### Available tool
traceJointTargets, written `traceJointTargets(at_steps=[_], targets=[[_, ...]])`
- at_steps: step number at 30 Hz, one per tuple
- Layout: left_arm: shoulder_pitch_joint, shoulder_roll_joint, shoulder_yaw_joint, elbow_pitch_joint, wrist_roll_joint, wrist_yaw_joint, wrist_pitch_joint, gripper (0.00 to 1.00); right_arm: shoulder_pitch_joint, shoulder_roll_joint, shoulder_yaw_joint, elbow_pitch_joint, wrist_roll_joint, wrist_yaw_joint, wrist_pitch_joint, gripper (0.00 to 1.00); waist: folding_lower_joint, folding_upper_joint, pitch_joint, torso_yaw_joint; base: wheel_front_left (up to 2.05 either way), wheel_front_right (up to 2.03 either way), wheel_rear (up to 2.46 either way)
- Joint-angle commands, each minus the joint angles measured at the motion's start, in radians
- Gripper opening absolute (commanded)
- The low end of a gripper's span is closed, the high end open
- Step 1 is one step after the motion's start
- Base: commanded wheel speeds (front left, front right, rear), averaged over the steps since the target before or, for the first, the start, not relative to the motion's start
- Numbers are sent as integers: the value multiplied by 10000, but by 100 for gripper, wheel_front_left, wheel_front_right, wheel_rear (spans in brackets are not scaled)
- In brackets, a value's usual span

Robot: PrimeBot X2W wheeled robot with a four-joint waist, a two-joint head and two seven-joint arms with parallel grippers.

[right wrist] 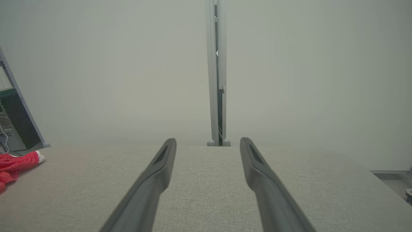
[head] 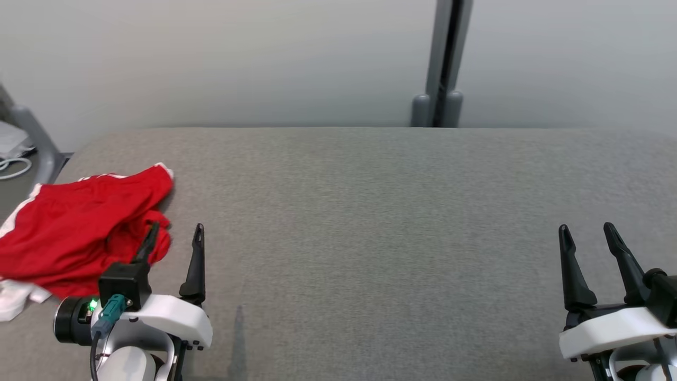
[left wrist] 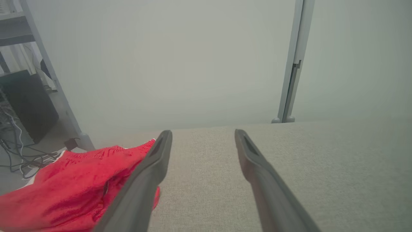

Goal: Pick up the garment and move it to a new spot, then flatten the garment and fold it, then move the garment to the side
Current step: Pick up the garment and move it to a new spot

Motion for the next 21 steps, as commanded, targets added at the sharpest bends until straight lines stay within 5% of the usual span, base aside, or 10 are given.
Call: traceJointTargets(at_steps=[1, 21], targets=[[-160, 48, 62, -31, -36, 90, -46, 100, 43, -25, 47, -100, 41, 15, 16, 100, 0, 0, 19, 525, 0, 0, 0], [-3, 241, 490, -144, -467, 357, -264, 100, 27, -28, 402, -419, 297, 15, 65, 100, 0, 0, -11, 3254, 0, 0, 0]])
